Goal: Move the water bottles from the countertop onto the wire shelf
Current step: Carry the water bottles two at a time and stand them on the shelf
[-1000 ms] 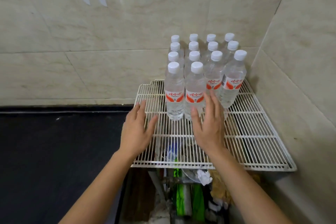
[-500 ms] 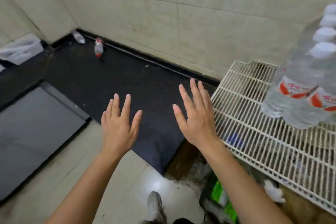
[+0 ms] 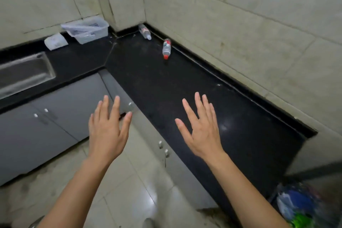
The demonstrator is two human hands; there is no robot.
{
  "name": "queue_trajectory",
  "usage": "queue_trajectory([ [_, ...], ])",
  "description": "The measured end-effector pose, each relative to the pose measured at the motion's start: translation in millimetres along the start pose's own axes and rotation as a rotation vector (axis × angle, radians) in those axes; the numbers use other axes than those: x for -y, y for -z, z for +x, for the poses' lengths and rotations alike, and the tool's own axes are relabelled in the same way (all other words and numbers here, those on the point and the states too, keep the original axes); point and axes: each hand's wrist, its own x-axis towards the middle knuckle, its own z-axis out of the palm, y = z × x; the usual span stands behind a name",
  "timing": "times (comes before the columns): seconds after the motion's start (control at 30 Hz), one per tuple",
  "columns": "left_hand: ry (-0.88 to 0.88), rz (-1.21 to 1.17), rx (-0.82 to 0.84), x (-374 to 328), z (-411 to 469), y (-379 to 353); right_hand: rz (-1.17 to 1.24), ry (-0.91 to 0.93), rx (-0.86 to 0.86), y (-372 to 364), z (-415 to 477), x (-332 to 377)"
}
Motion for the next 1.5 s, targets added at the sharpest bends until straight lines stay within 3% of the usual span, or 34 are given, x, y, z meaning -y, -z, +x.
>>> queue_trajectory([
  [0.33, -0.074, 0.02, -0.011, 97.4, 160.4, 18.5, 0.015, 0.006, 0.029, -81.9, 142.4, 78.1],
  [0.6, -0.177, 0.011, 0.046, 132.9, 306.9, -27.8, 0.002, -0.031, 0.052, -165.8, 264.7, 70.0],
  [1.0, -0.347, 0.209, 0.255, 142.9, 578.5, -78.5, -0.077, -0.22, 0.207, -269.3, 514.4, 34.7],
  [1.17, -0.403, 0.192, 0.338, 133.2, 652.1, -118.7, -0.058, -0.333, 0.303, -297.6, 564.7, 26.8],
  [1.37, -0.603, 0.196, 0.469, 121.9, 745.9, -190.8, -0.087, -0.536, 0.374, -342.9, 609.9, -0.7],
  [1.5, -0.707, 0.221, 0.583, 121.4, 808.1, -249.4, -0.082, -0.776, 0.46, -377.6, 627.7, -25.5],
])
